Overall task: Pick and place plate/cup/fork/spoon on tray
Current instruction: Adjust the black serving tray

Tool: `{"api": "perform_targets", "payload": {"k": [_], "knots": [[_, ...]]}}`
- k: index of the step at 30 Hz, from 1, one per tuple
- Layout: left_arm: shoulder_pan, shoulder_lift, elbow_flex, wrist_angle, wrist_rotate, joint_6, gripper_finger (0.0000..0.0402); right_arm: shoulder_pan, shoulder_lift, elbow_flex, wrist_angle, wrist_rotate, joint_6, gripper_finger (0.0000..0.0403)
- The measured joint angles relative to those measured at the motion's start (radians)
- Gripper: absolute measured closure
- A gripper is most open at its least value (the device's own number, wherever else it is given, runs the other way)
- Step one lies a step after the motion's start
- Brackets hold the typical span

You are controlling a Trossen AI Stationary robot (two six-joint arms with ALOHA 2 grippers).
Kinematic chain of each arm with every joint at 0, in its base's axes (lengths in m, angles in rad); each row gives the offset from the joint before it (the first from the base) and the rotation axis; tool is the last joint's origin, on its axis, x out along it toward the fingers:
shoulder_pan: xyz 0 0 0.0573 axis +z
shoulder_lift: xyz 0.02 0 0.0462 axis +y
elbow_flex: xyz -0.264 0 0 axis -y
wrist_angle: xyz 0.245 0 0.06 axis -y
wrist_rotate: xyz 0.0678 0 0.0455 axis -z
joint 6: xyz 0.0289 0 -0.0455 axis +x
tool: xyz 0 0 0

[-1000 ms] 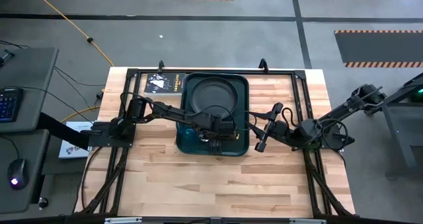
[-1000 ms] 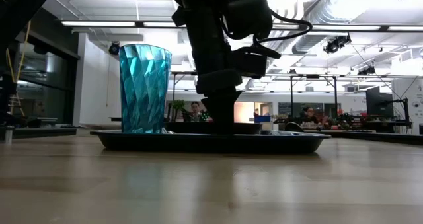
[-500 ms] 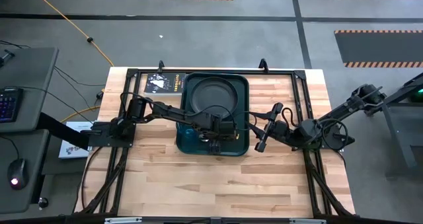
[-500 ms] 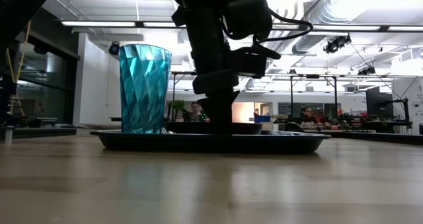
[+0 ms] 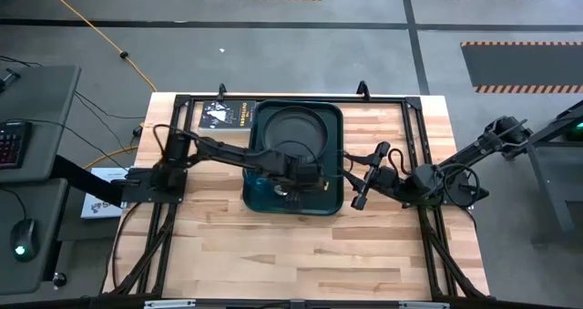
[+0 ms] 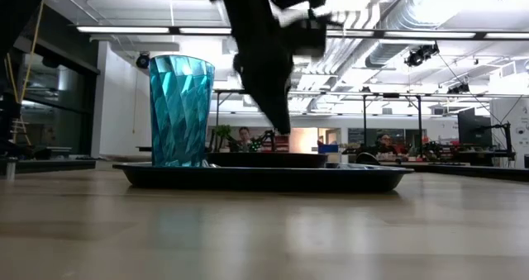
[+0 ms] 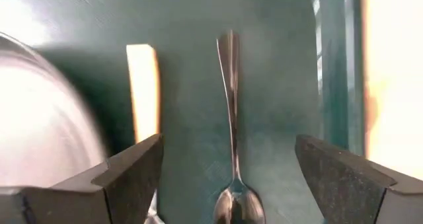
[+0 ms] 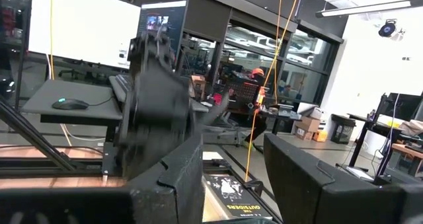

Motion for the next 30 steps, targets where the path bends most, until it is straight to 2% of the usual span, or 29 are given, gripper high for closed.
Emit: {"api": "perform_targets", "payload": {"k": [17, 23, 26, 30], "knots": [[0.052, -0.404, 0.000, 0.068, 0.005, 0.046, 0.0069, 0.009, 0.000, 0.000, -0.002, -0.002, 0.023, 0.0249], [0.073, -0.530, 0.000, 0.082, 0.071, 0.046, 0.0069, 0.009, 0.000, 0.000, -0.002, 0.000, 0.021, 0.0249], [0.073, -0.614, -0.069, 0.179, 0.088, 0.046, 0.0069, 0.009, 0.000, 0.000, -0.002, 0.000, 0.021, 0.0249], [0.074, -0.765, -0.258, 0.332, 0.084, 0.043, 0.0069, 0.009, 0.000, 0.000, -0.006, 0.000, 0.024, 0.0249]]}}
